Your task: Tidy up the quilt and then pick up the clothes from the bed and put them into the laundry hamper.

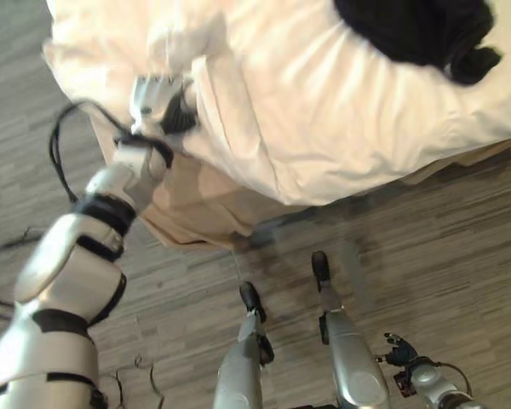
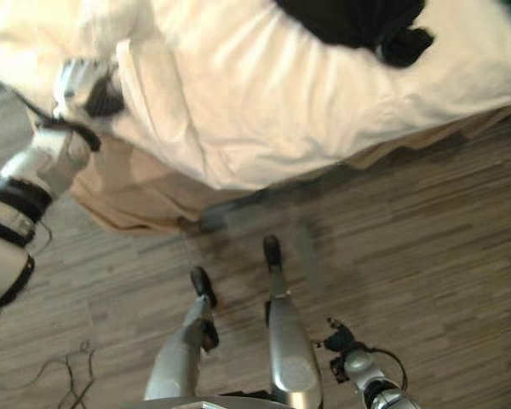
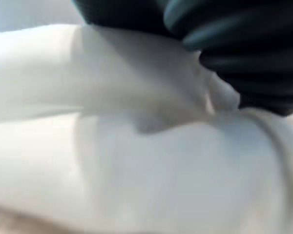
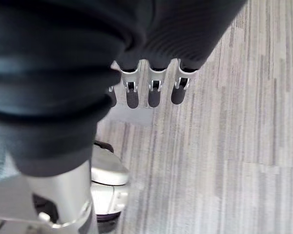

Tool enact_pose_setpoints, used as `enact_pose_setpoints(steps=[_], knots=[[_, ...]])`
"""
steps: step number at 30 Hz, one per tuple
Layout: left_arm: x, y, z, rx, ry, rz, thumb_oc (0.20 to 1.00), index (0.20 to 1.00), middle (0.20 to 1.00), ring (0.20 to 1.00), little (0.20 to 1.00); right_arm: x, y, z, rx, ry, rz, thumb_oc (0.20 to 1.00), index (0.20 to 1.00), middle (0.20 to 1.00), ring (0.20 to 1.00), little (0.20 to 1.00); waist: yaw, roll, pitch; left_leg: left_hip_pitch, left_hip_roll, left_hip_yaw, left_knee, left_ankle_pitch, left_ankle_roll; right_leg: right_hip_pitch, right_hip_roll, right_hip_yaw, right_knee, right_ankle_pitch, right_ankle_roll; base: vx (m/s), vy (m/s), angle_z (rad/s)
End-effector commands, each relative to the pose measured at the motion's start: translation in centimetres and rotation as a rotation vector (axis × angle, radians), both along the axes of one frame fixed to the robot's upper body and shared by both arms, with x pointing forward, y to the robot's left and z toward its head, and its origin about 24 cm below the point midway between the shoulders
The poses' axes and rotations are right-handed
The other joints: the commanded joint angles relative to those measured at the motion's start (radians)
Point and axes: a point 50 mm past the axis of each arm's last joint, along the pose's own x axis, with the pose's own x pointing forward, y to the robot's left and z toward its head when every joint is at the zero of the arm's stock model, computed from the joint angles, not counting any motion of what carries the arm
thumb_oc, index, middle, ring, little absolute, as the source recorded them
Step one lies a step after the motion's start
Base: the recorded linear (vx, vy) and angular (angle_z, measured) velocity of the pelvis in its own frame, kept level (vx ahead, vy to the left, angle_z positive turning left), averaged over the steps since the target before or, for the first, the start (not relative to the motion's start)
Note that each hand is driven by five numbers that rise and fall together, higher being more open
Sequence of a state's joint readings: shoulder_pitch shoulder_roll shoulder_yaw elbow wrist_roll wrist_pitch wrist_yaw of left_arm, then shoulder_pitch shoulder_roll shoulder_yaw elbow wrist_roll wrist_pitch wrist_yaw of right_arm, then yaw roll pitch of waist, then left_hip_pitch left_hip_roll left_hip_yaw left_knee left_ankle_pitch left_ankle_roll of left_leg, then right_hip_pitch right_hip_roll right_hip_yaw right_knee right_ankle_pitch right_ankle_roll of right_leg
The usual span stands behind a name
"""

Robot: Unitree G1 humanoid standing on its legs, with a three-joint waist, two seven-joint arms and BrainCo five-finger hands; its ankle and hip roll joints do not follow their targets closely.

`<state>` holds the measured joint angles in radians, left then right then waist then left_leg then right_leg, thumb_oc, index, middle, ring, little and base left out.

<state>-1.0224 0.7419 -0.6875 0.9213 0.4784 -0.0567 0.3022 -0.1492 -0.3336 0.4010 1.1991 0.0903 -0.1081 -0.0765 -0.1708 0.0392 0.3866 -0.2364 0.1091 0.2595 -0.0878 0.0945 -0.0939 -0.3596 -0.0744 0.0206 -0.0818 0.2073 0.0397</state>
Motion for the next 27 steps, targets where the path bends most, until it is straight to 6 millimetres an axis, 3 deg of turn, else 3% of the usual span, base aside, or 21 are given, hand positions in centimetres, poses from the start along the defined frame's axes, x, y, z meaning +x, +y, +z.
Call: enact_pose_setpoints(steps=[1,2,4,6,7,8,10,13,15,16,17,18,19,20,21,23,24,25,26,27], knots=[[-2.1,2.3,-6.9,-0.032,0.255,0.069,0.2,0.2,0.2,0.2,0.2,-4.1,-1.4,-1.2,-0.013,0.123,-0.074,1.0,1.0,1.0,1.0,1.0,0.012,0.007,-0.069,-0.01,0.008,-0.078,0.123,-0.102,0.013,0.041,-0.071,-0.027,0.126,-0.174,0.112,0.23,0.068,0.07],[-4.8,2.7,-11.7,-0.138,0.365,0.069,0.2,0.2,0.2,0.2,0.2,-4.7,-2.0,-1.3,-0.022,0.14,-0.111,1.0,1.0,1.0,1.0,1.0,0.031,0.009,-0.099,0.075,0.001,-0.082,0.082,-0.105,0.015,0.127,-0.067,-0.043,0.098,-0.179,0.109,0.16,0.066,0.11],[-7.9,3.4,-15.2,-0.225,0.461,0.085,0.2,0.2,0.2,0.2,0.2,-5.3,-2.9,-1.1,-0.043,0.158,-0.132,1.0,1.0,1.0,1.0,1.0,0.052,0.008,-0.133,0.137,-0.01,-0.09,0.051,-0.105,0.02,0.194,-0.065,-0.056,0.074,-0.183,0.107,0.19,0.071,0.13],[-11.3,4.3,-18.6,-0.33,0.555,0.14,0.2,0.2,0.2,0.2,0.2,-4.4,-4.3,-0.4,-0.074,0.129,-0.149,1.0,1.0,1.0,1.0,1.0,0.075,0.0,-0.167,0.188,-0.013,-0.104,0.024,-0.099,0.023,0.249,-0.063,-0.071,0.053,-0.186,0.105,0.11,0.047,0.16],[-12.6,4.6,-19.7,-0.365,0.588,0.164,0.395,0.395,0.395,0.395,0.395,-3.7,-4.9,0.1,-0.088,0.102,-0.151,1.0,1.0,1.0,1.0,1.0,0.085,-0.005,-0.183,0.201,-0.015,-0.107,0.015,-0.099,0.025,0.263,-0.062,-0.074,0.048,-0.188,0.104,0.09,0.049,0.18],[-14.3,5.0,-21.1,-0.404,0.632,0.203,1.0,1.0,1.0,1.0,1.0,-2.4,-5.7,1.0,-0.107,0.049,-0.143,1.0,1.0,1.0,1.0,1.0,0.091,-0.01,-0.199,0.221,-0.015,-0.11,0.007,-0.1,0.026,0.286,-0.059,-0.076,0.036,-0.19,0.103,0.06,0.063,0.17],[-16.9,6.0,-23.3,-0.445,0.7,0.29,1.0,1.0,1.0,1.0,1.0,1.2,-6.5,3.5,-0.131,-0.105,-0.104,1.0,1.0,1.0,1.0,1.0,0.103,-0.019,-0.228,0.24,-0.014,-0.115,0.001,-0.102,0.026,0.315,-0.058,-0.083,0.023,-0.192,0.103,0.05,0.065,0.13],[-21.8,7.5,-26.9,-0.519,0.81,0.479,1.0,1.0,1.0,1.0,1.0,8.5,-5.3,9.8,-0.096,-0.449,0.019,1.0,1.0,1.0,1.0,1.0,0.122,-0.039,-0.255,0.255,-0.009,-0.123,0.001,-0.105,0.024,0.342,-0.054,-0.091,0.015,-0.196,0.101,0.01,0.044,-0.11],[-25.9,8.5,-29.0,-0.584,0.879,0.655,1.0,1.0,1.0,1.0,1.0,12.3,-2.6,15.0,-0.054,-0.674,0.194,1.0,1.0,1.0,1.0,1.0,0.136,-0.054,-0.267,0.264,-0.007,-0.124,0.001,-0.106,0.022,0.357,-0.052,-0.096,0.01,-0.199,0.098,0.0,0.022,-0.08],[-25.9,8.5,-29.0,-0.584,0.879,0.655,1.0,1.0,1.0,1.0,1.0,12.3,-2.6,15.0,-0.054,-0.674,0.194,1.0,1.0,1.0,1.0,1.0,0.136,-0.054,-0.268,0.263,-0.007,-0.124,0.001,-0.106,0.022,0.356,-0.052,-0.096,0.01,-0.199,0.098,0.01,-0.003,-0.03],[-27.9,8.7,-30.0,-0.608,0.917,0.734,1.0,1.0,1.0,1.0,1.0,13.5,-1.3,16.9,-0.022,-0.757,0.247,1.0,1.0,1.0,1.0,1.0,0.146,-0.063,-0.273,0.266,-0.006,-0.13,0.001,-0.105,0.021,0.364,-0.05,-0.102,0.008,-0.202,0.097,0.01,0.002,-0.03],[-29.8,9.0,-30.6,-0.628,0.942,0.813,1.0,1.0,1.0,1.0,1.0,14.8,0.1,18.8,0.014,-0.839,0.287,1.0,1.0,1.0,1.0,1.0,0.16,-0.072,-0.277,0.266,-0.005,-0.136,0.001,-0.104,0.02,0.371,-0.051,-0.108,0.005,-0.203,0.095,0.02,-0.006,-0.04],[-32.3,9.3,-31.1,-0.637,0.983,0.902,1.0,1.0,1.0,1.0,1.0,16.8,3.0,22.1,0.068,-0.967,0.369,1.0,1.0,1.0,1.0,1.0,0.183,-0.085,-0.28,0.258,-0.003,-0.147,0.001,-0.1,0.018,0.374,-0.052,-0.121,0.003,-0.208,0.093,0.0,0.0,0.0],[-33.4,9.3,-31.4,-0.644,1.002,0.941,1.0,1.0,1.0,1.0,1.0,17.7,4.9,23.7,0.113,-1.027,0.412,0.545,0.545,0.545,0.545,0.545,0.203,-0.092,-0.272,0.255,-0.001,-0.155,0.001,-0.097,0.016,0.376,-0.052,-0.129,0.004,-0.21,0.092,-0.05,-0.036,0.0],[-34.2,9.5,-31.5,-0.66,1.008,0.979,1.0,1.0,1.0,1.0,1.0,18.9,7.0,25.9,0.153,-1.101,0.45,0.2,0.2,0.2,0.2,0.2,0.226,-0.099,-0.261,0.241,0.0,-0.167,0.001,-0.088,0.016,0.367,-0.05,-0.139,0.006,-0.21,0.09,-0.06,-0.028,0.06],[-34.3,9.6,-31.4,-0.66,1.008,0.984,1.0,1.0,1.0,1.0,1.0,19.4,7.5,27.0,0.166,-1.133,0.446,0.2,0.2,0.2,0.2,0.2,0.24,-0.105,-0.255,0.224,-0.002,-0.178,0.001,-0.08,0.016,0.356,-0.05,-0.144,0.008,-0.207,0.09,-0.13,-0.06,0.12],[-34.0,9.8,-31.2,-0.663,0.984,0.986,1.0,1.0,1.0,1.0,1.0,20.9,9.8,30.9,0.167,-1.242,0.492,0.2,0.2,0.2,0.2,0.2,0.278,-0.116,-0.217,0.174,-0.003,-0.207,0.001,-0.06,0.014,0.328,-0.05,-0.161,0.014,-0.203,0.088,-0.28,-0.113,0.18],[-33.3,9.9,-31.1,-0.66,0.965,0.969,1.0,1.0,1.0,1.0,1.0,21.5,10.8,33.0,0.168,-1.296,0.513,0.2,0.2,0.2,0.2,0.2,0.302,-0.122,-0.186,0.143,-0.003,-0.222,0.001,-0.047,0.013,0.302,-0.049,-0.168,0.02,-0.2,0.087,-0.23,-0.085,0.22],[-33.2,9.9,-31.1,-0.662,0.963,0.968,1.0,1.0,1.0,1.0,1.0,21.5,10.8,33.1,0.168,-1.298,0.514,0.2,0.2,0.2,0.2,0.2,0.301,-0.121,-0.186,0.141,-0.003,-0.223,0.001,-0.047,0.013,0.3,-0.049,-0.168,0.022,-0.2,0.087,-0.26,-0.058,0.39],[-31.5,9.9,-30.7,-0.673,0.916,0.927,1.0,1.0,1.0,1.0,1.0,22.4,12.1,36.4,0.149,-1.375,0.52,0.2,0.2,0.2,0.2,0.2,0.334,-0.114,-0.13,0.085,-0.002,-0.249,0.001,-0.024,0.007,0.248,-0.049,-0.181,0.039,-0.195,0.086,-0.21,-0.015,0.65]])
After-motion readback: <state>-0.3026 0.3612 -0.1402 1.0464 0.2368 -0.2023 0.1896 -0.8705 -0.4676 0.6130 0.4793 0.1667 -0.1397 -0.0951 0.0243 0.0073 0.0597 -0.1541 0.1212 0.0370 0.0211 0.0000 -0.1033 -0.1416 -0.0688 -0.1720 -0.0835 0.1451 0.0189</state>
